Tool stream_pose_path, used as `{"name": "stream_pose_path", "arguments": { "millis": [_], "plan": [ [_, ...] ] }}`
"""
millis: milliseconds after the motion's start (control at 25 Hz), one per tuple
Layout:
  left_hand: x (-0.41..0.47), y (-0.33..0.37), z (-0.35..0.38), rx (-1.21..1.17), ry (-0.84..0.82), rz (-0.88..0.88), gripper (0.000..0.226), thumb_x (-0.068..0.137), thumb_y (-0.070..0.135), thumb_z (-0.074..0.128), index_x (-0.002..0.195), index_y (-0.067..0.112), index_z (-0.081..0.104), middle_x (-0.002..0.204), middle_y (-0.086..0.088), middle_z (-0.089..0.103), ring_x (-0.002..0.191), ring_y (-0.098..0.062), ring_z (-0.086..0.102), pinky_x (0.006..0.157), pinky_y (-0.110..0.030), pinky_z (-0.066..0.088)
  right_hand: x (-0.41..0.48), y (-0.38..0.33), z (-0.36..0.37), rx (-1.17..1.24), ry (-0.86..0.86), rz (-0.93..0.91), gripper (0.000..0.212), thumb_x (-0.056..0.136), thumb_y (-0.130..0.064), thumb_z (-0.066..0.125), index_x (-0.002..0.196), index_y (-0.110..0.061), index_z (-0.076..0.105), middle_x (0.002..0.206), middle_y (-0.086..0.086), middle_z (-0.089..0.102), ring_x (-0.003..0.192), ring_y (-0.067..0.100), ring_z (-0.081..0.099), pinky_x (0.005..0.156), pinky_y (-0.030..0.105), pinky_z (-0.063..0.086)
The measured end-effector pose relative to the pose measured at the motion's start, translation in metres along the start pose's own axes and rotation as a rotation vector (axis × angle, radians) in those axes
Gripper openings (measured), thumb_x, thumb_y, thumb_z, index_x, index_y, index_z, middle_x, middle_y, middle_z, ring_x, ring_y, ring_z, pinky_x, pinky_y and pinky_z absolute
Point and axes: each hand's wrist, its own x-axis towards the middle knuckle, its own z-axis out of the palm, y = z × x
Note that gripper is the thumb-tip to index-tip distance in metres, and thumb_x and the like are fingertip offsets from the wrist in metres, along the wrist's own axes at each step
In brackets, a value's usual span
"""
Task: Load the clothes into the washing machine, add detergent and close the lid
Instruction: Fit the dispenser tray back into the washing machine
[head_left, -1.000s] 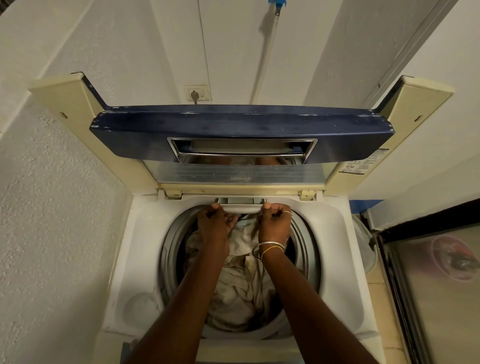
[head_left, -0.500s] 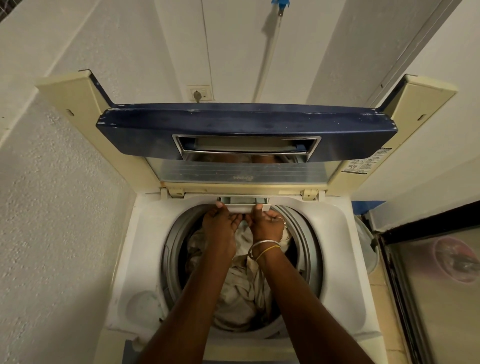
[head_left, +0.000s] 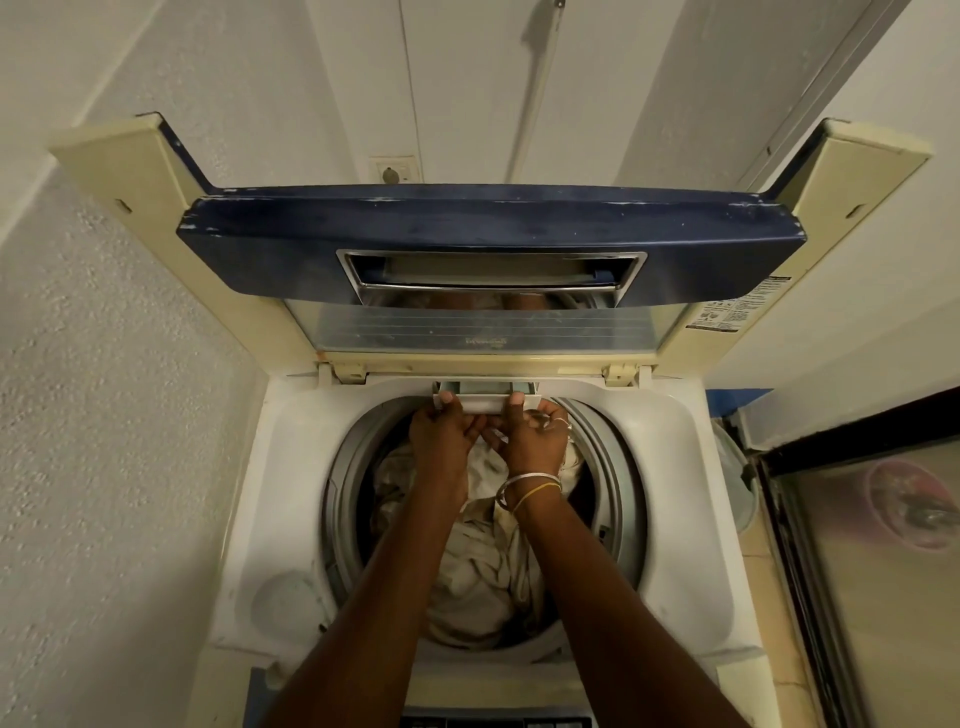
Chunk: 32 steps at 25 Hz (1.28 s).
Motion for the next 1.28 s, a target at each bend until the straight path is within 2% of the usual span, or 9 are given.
{"name": "stream_pose_path", "arguments": {
  "millis": [160, 280, 360, 440, 520, 720, 920, 1080, 1280],
  "plan": [
    [-0.009, 0.002, 0.002, -0.078, 0.051, -0.047, 0.032, 0.099, 0.028, 0.055, 0.114, 0.002, 0.063, 0.108, -0.022, 0.070, 0.089, -0.028, 0.072, 0.074, -0.034, 0.060, -0.008, -0.008, -0.001, -0.060, 0.013, -0.031, 0.029, 0.081, -0.039, 0.076, 0.089, -0.016, 0.059, 0.073, 0.012, 0.064, 0.071, 0.031, 0.064, 0.075, 0.054, 0.058],
    [-0.013, 0.001, 0.002, -0.065, 0.089, -0.041, 0.028, 0.095, 0.027, 0.058, 0.105, 0.003, 0.066, 0.100, -0.020, 0.072, 0.080, -0.026, 0.073, 0.067, -0.033, 0.060, -0.013, -0.014, 0.000, -0.068, 0.022, -0.023, 0.024, 0.084, -0.028, 0.073, 0.088, -0.009, 0.059, 0.074, 0.018, 0.062, 0.071, 0.035, 0.065, 0.064, 0.046, 0.060],
    [-0.017, 0.000, 0.001, -0.057, 0.104, -0.030, 0.033, 0.094, 0.030, 0.060, 0.109, 0.001, 0.066, 0.101, -0.022, 0.073, 0.079, -0.028, 0.074, 0.066, -0.033, 0.060, -0.014, -0.014, 0.000, -0.085, 0.019, -0.015, 0.022, 0.088, -0.019, 0.069, 0.096, -0.004, 0.055, 0.071, 0.012, 0.064, 0.071, 0.035, 0.067, 0.062, 0.043, 0.061],
    [-0.020, -0.002, 0.001, -0.062, 0.110, -0.016, 0.040, 0.094, 0.032, 0.060, 0.118, 0.000, 0.063, 0.108, -0.024, 0.071, 0.087, -0.033, 0.074, 0.068, -0.034, 0.061, -0.016, -0.016, -0.001, -0.109, 0.011, -0.055, 0.013, 0.090, -0.017, 0.067, 0.093, -0.013, 0.055, 0.067, 0.003, 0.066, 0.069, 0.027, 0.069, 0.065, 0.046, 0.062],
    [-0.025, -0.001, 0.004, -0.054, 0.108, 0.030, 0.036, 0.097, 0.029, 0.056, 0.124, 0.004, 0.059, 0.110, -0.022, 0.070, 0.090, -0.034, 0.072, 0.067, -0.033, 0.062, -0.019, -0.014, -0.004, -0.119, 0.004, -0.091, 0.011, 0.091, -0.019, 0.066, 0.089, -0.022, 0.056, 0.069, 0.003, 0.067, 0.068, 0.026, 0.069, 0.066, 0.047, 0.062],
    [-0.029, -0.002, 0.003, 0.010, 0.125, 0.104, 0.025, 0.099, 0.027, 0.055, 0.117, 0.011, 0.060, 0.108, -0.019, 0.071, 0.092, -0.034, 0.073, 0.075, -0.042, 0.063, -0.019, -0.001, -0.009, -0.237, 0.056, -0.169, 0.028, 0.075, -0.062, 0.073, 0.079, -0.039, 0.059, 0.079, 0.019, 0.068, 0.077, 0.043, 0.069, 0.072, 0.060, 0.058],
    [-0.033, -0.010, -0.001, 0.061, 0.175, 0.133, 0.029, 0.097, 0.035, 0.060, 0.117, 0.015, 0.062, 0.112, -0.014, 0.070, 0.097, -0.029, 0.072, 0.074, -0.040, 0.063, -0.021, 0.003, -0.014, -0.217, 0.037, -0.189, 0.033, 0.075, -0.062, 0.074, 0.091, -0.036, 0.062, 0.089, 0.011, 0.074, 0.084, 0.032, 0.073, 0.077, 0.057, 0.059],
    [-0.040, -0.011, 0.001, 0.013, 0.222, 0.131, 0.031, 0.098, 0.028, 0.060, 0.122, 0.009, 0.059, 0.113, -0.014, 0.068, 0.097, -0.029, 0.072, 0.063, -0.029, 0.061, -0.027, -0.003, -0.016, -0.165, 0.046, -0.146, 0.025, 0.077, -0.046, 0.075, 0.092, -0.029, 0.064, 0.090, 0.014, 0.074, 0.084, 0.035, 0.074, 0.074, 0.058, 0.060],
    [-0.047, -0.007, 0.002, -0.019, 0.245, 0.117, 0.017, 0.096, 0.028, 0.063, 0.109, 0.017, 0.062, 0.110, -0.011, 0.069, 0.093, -0.026, 0.073, 0.061, -0.029, 0.060, -0.030, -0.007, -0.020, -0.161, 0.021, -0.101, 0.039, 0.081, -0.038, 0.076, 0.106, -0.012, 0.061, 0.092, 0.021, 0.072, 0.082, 0.039, 0.073, 0.072, 0.057, 0.060]
  ]
}}
